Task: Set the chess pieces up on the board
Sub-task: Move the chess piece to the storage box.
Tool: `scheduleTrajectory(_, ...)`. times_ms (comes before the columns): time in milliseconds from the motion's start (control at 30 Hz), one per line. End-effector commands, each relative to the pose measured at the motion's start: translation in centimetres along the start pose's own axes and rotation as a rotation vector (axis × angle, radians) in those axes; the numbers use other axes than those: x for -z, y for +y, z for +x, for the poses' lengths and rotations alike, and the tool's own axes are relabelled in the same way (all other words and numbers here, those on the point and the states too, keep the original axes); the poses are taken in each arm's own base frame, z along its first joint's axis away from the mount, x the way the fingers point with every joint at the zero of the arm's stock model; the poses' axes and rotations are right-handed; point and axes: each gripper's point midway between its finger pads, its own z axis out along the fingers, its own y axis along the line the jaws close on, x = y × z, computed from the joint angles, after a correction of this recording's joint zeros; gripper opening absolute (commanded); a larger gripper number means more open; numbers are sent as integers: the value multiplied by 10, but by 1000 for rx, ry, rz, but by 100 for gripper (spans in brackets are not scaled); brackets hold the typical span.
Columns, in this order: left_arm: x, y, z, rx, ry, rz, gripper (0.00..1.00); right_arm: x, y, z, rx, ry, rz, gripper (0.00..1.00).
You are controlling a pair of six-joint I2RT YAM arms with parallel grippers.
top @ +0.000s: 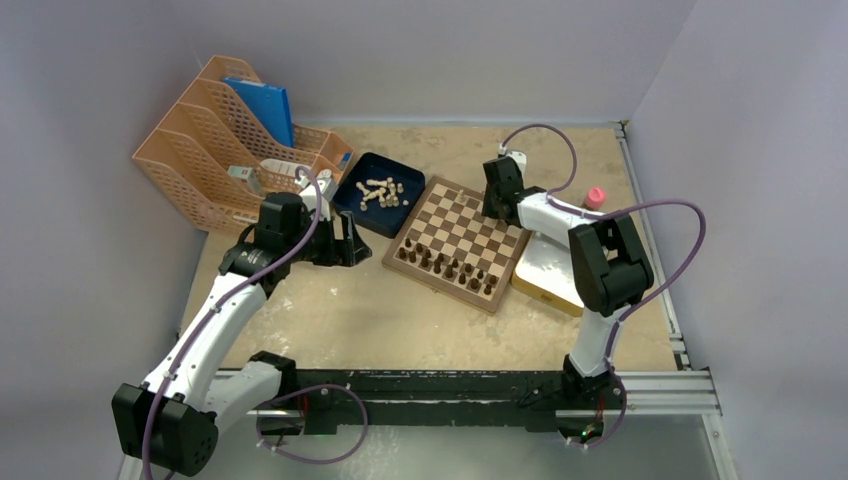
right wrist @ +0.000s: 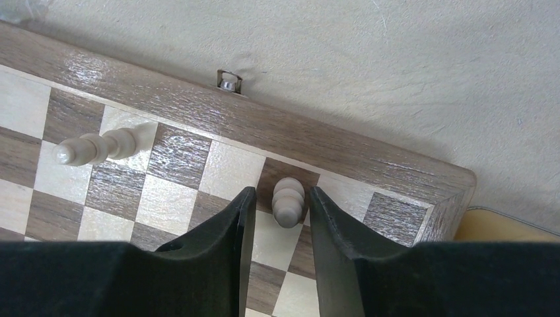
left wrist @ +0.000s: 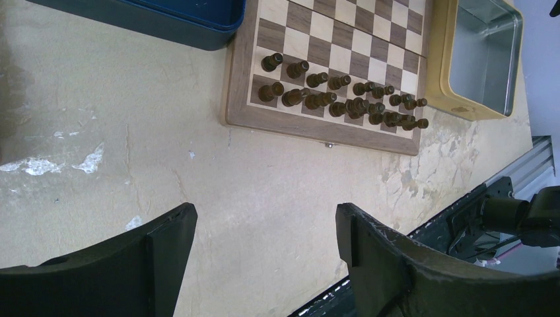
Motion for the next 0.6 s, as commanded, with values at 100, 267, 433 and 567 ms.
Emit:
scheduleTrajectory(100, 3, -5, -5, -44, -27, 20, 77, 16, 4, -21, -14, -45, -17, 42)
scheduleTrajectory(267, 4, -6, -6, -46, -32, 20, 77, 11, 5, -20, 1, -40, -13, 45)
scheduleTrajectory(433, 5, -6, -6, -48, -36, 19, 77, 5, 5, -17, 9, -33, -7, 45)
scheduleTrajectory(567, 5, -5, -7, -48, -39, 13, 77, 2, 7, -12, 9, -30, -21, 46)
